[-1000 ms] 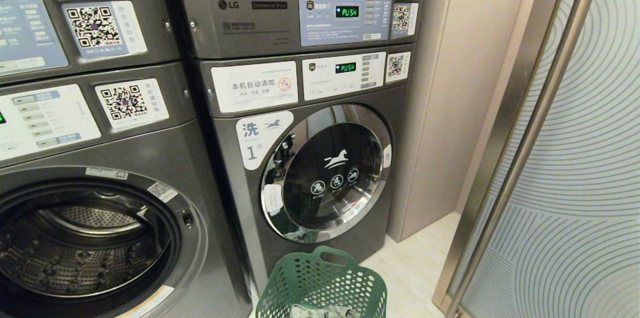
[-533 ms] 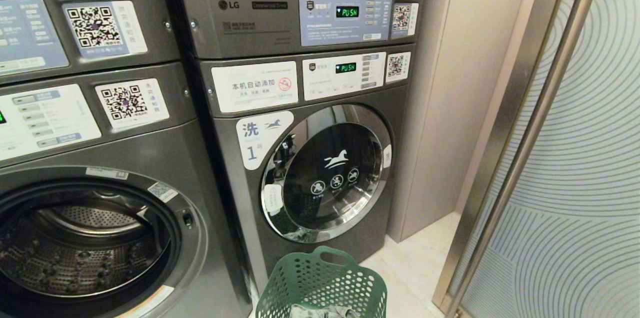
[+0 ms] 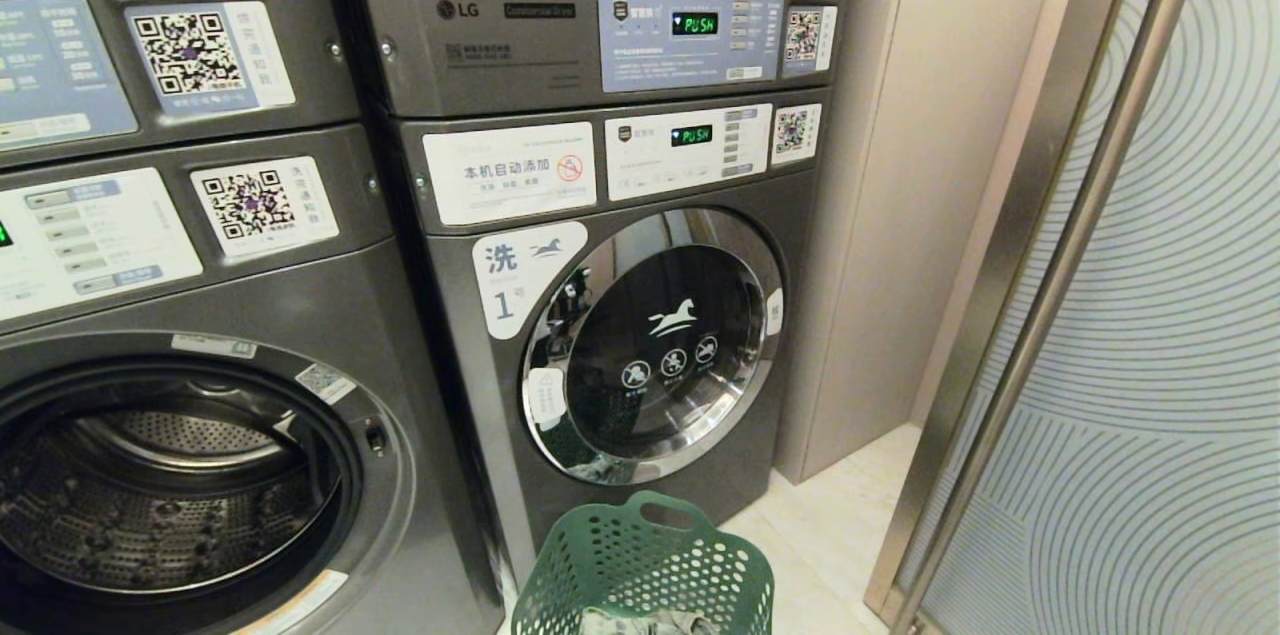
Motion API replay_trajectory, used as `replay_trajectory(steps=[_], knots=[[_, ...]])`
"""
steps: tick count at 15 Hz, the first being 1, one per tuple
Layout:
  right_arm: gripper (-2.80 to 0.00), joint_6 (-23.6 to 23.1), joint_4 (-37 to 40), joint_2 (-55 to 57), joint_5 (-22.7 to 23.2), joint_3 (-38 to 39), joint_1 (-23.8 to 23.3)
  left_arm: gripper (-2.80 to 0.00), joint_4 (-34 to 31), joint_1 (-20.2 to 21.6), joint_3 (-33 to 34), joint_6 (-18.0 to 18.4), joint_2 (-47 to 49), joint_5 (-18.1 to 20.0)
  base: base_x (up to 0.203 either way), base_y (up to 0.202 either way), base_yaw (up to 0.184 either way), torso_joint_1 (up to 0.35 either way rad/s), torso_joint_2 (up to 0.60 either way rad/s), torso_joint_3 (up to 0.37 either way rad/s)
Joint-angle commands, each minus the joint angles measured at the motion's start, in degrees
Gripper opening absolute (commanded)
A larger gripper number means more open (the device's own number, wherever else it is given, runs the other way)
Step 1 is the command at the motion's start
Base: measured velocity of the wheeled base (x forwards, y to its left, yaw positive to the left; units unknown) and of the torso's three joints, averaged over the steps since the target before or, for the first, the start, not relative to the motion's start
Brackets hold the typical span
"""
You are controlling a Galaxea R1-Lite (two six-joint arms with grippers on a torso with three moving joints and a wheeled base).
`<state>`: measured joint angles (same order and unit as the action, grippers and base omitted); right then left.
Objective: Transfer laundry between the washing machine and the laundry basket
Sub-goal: Close the washing machine door with the left hand
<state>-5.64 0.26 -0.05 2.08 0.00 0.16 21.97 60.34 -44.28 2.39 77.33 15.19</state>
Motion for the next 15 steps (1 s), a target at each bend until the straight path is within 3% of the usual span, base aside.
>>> replay_trajectory(steps=[1,2,4,6,8,9,12,15], knots=[[-2.8,0.02,0.0,0.05,0.02,0.0,0.02,-2.8,0.25,-3.9,2.52,0.49,-2.58,1.77,0.0,0.0,0.0,0.0,0.0,0.0],[-2.8,-0.06,0.0,-0.04,0.02,-0.03,0.02,-2.8,0.4,-9.05,5.18,0.92,-5.84,2.3,0.0,0.0,0.0,0.0,0.0,0.0],[-2.8,-0.07,0.0,0.04,0.02,0.0,0.02,-2.8,0.35,-23.87,11.69,1.47,-13.67,2.33,0.0,0.0,0.0,0.0,0.0,0.0],[-2.8,-0.07,0.0,0.05,0.02,0.0,0.04,-2.8,-0.22,-42.34,20.6,2.06,-22.32,-1.27,0.0,0.0,0.0,0.0,0.0,0.0],[-2.8,-0.07,0.0,0.05,0.02,0.0,0.02,-2.8,-1.11,-56.53,30.87,2.51,-33.53,-6.31,0.0,0.0,0.0,0.0,0.0,0.0],[-2.8,-0.07,0.0,0.05,0.02,0.0,0.02,-2.8,-1.87,-60.41,35.13,2.77,-40.13,-7.89,0.0,0.0,0.0,0.0,0.0,0.0],[-2.8,0.08,0.0,-0.02,0.03,-0.01,0.02,-2.8,-10.53,-64.29,40.49,2.59,-57.97,-11.05,0.0,0.0,0.0,0.0,0.0,0.0],[-2.8,0.11,0.0,0.05,0.02,0.0,0.02,-2.8,-18.7,-65.53,43.89,0.83,-61.59,-12.86,0.0,0.0,0.0,0.0,0.0,0.0]])
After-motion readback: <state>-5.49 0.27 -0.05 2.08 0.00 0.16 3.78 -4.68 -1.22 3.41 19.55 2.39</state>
